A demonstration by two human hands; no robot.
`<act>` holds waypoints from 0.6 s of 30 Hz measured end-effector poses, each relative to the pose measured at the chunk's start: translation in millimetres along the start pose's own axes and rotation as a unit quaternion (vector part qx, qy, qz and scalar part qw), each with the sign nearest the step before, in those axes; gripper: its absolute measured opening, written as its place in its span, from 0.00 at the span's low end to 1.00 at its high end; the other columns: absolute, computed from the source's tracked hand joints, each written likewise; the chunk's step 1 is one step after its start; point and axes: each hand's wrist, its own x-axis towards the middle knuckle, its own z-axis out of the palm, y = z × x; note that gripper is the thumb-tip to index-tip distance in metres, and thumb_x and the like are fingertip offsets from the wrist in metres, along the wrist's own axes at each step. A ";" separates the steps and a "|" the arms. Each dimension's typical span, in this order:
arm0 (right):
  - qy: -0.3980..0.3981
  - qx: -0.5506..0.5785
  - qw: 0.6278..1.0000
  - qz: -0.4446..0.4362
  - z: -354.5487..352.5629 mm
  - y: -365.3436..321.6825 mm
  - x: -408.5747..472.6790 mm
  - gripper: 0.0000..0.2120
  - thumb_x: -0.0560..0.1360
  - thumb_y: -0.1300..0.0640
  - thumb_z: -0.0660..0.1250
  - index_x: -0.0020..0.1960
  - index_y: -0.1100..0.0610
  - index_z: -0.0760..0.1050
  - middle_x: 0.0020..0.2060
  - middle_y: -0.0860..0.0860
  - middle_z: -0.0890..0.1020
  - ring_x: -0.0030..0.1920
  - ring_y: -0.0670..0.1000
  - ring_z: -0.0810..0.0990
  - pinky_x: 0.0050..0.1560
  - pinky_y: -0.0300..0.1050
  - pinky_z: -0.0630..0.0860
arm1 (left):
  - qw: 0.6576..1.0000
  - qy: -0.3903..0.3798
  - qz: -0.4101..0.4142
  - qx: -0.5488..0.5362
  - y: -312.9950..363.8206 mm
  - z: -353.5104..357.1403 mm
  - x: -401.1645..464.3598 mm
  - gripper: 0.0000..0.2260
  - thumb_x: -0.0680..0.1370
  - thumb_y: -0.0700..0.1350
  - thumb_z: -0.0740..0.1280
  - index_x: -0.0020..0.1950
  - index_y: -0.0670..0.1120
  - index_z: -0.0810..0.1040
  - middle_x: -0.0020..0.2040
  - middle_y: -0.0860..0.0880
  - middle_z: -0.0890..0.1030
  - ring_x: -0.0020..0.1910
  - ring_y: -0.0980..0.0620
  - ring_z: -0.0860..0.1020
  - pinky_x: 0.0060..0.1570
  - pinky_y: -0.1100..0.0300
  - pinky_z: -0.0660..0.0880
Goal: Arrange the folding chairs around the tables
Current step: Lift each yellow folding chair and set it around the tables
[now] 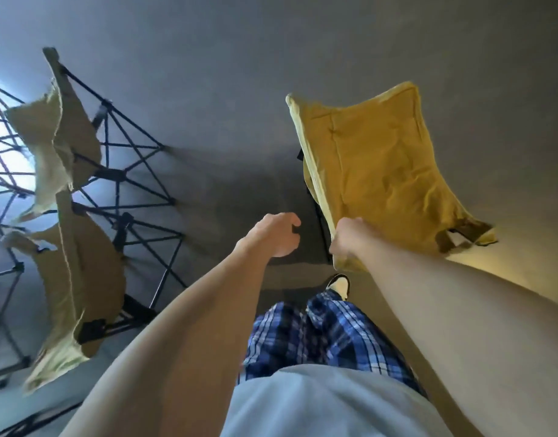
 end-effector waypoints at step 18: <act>-0.076 0.312 0.898 0.300 61.4 -12.2 118.6 0.11 0.78 0.56 0.57 0.56 0.57 0.75 0.53 0.57 0.77 0.54 0.64 0.77 0.52 0.59 0.76 | 0.967 -0.051 0.059 0.243 59.8 -83.8 235.7 0.35 0.76 0.49 0.65 0.76 0.53 0.47 0.64 0.35 0.71 0.61 0.33 0.72 0.54 0.44 0.71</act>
